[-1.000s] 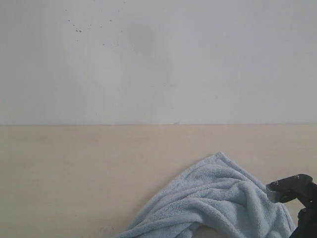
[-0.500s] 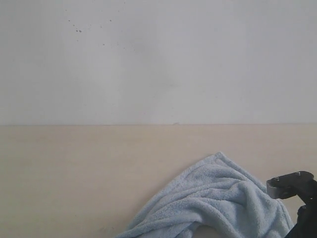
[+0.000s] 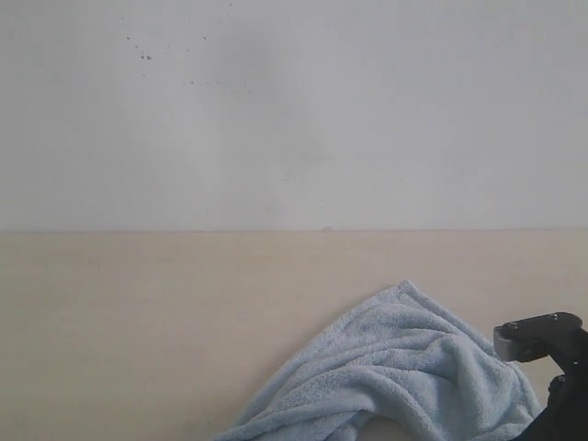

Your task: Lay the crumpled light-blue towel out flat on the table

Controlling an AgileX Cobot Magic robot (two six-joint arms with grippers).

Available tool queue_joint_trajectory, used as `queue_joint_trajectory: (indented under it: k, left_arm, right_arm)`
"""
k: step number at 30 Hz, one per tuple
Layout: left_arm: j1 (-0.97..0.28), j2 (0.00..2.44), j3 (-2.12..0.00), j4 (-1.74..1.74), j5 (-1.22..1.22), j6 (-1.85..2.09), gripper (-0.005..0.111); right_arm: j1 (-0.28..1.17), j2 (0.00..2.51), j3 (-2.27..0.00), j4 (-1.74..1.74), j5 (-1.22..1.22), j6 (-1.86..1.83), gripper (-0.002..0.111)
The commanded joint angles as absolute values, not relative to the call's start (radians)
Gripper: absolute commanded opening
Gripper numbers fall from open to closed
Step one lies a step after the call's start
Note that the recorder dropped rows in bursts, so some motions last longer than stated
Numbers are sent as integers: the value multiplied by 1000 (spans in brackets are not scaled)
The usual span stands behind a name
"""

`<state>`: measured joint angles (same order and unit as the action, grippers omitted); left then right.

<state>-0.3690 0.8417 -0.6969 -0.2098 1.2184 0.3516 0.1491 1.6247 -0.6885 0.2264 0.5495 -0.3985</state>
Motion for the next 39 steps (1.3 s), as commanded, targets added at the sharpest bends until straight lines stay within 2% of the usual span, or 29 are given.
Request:
queue_joint_trajectory:
  k: [1,8,30,39]
  left_arm:
    - [-419,1014,-694,-164,1221,359,56]
    - [-442,1135,-694,-149,1221,361,56]
    - [-440,1166,-547,-87,1221,345,56]
    - [-440,1357,-543,-68,1221,345,56]
  right_arm:
    - [150,1615,-686,241,530,-402,0]
    - [150,1615,-686,280,518,-412,0]
    - [150,1615,-686,372,478,-473,0]
    - [150,1615,-686,383,481,-483,0]
